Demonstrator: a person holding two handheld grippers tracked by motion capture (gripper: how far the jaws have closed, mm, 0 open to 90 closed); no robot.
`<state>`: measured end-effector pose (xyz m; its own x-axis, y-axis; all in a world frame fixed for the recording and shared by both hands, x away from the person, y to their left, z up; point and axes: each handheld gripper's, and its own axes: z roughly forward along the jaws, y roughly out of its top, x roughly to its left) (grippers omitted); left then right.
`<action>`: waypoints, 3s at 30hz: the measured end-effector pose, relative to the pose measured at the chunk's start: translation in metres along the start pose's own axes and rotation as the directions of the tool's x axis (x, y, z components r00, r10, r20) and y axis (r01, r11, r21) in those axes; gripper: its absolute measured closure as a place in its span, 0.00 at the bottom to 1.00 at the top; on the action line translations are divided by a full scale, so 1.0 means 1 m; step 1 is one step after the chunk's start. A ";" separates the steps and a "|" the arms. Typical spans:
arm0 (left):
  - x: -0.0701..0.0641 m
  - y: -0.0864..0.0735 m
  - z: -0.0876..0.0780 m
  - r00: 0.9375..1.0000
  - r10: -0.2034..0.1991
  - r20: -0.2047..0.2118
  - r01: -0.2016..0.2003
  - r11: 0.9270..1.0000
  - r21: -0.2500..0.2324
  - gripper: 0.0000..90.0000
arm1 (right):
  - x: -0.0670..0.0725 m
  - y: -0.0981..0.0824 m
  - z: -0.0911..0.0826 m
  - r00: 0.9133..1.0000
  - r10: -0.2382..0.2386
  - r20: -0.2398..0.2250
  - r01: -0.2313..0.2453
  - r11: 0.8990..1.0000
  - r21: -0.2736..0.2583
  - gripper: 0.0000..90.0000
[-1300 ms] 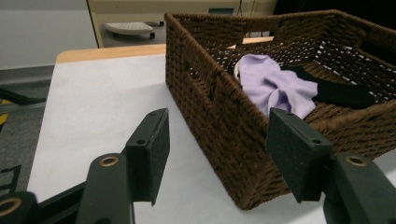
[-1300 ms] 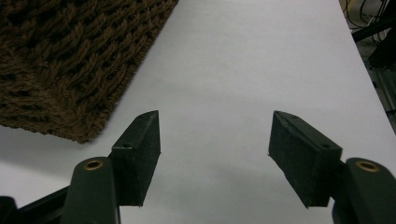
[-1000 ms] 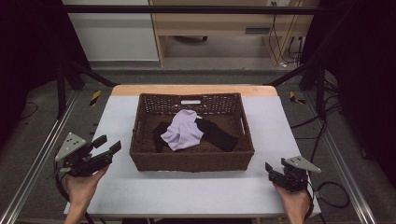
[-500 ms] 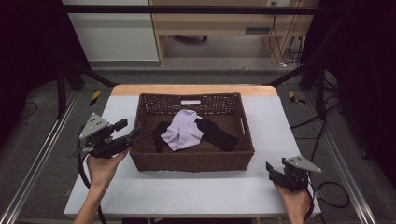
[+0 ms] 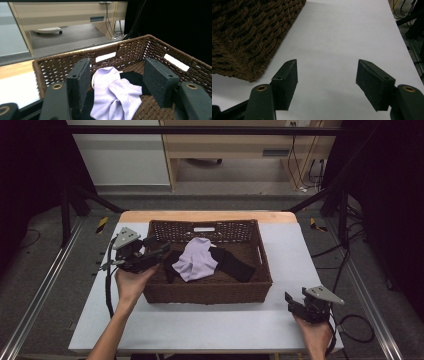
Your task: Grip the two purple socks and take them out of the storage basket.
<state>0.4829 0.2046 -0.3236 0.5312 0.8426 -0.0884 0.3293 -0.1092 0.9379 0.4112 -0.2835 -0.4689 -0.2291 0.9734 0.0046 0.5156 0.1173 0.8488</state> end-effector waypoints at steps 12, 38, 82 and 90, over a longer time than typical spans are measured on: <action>-0.013 0.006 0.044 0.998 0.057 -0.021 -0.056 0.997 0.045 0.41 | 0.000 0.000 0.000 1.000 0.004 0.000 -0.004 1.000 -0.004 0.38; -0.014 -0.013 0.122 0.997 0.072 0.000 -0.070 0.970 0.232 0.44 | -0.001 0.001 0.003 1.000 -0.003 -0.004 0.003 1.000 -0.001 0.38; -0.024 -0.043 0.169 0.996 0.084 0.033 -0.085 0.749 0.657 0.70 | 0.000 0.002 0.005 1.000 -0.005 -0.013 0.005 1.000 0.009 0.39; -0.025 -0.042 0.168 0.996 0.067 0.057 -0.088 0.740 0.667 0.92 | -0.001 0.001 0.004 1.000 -0.004 -0.010 0.004 1.000 0.006 0.39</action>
<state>0.5869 0.0999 -0.4167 0.5958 0.8019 -0.0441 0.7174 -0.5066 0.4782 0.4155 -0.2831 -0.4698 -0.2390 0.9710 0.0067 0.5193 0.1220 0.8458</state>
